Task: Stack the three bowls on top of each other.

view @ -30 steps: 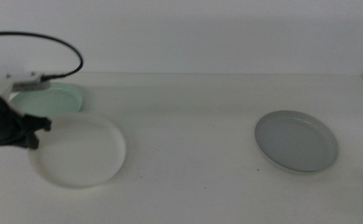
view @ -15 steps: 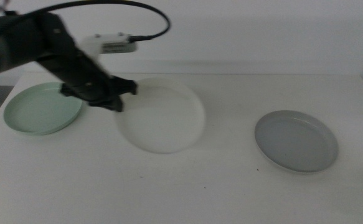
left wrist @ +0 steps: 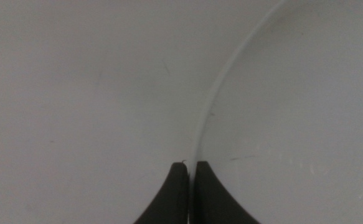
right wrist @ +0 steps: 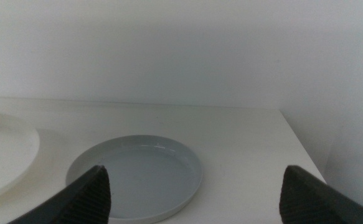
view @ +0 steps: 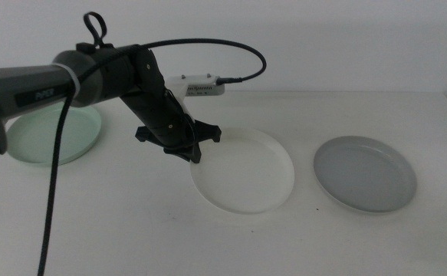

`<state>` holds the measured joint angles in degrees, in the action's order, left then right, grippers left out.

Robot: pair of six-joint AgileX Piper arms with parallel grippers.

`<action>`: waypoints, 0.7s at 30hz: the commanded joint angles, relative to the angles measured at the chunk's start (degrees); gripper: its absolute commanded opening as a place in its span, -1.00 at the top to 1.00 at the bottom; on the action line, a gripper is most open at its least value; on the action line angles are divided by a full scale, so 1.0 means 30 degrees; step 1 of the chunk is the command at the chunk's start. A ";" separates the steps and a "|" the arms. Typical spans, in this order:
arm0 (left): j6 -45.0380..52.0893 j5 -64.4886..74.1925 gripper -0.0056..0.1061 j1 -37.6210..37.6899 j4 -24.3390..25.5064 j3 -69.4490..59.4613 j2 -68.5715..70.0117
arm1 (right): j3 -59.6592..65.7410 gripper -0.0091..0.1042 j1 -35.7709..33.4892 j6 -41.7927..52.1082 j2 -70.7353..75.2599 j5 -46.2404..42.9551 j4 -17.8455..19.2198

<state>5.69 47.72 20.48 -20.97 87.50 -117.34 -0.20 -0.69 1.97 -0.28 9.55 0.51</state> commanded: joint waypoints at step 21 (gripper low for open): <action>0.0146 -0.0288 0.55 0.0198 0.0000 0.0236 -0.1162 | 0.0066 -0.72 0.0056 0.0059 0.0093 -0.0183 0.0205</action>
<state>6.05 47.50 20.84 -21.27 87.86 -120.93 -0.20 -0.69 1.97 -0.28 9.55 0.51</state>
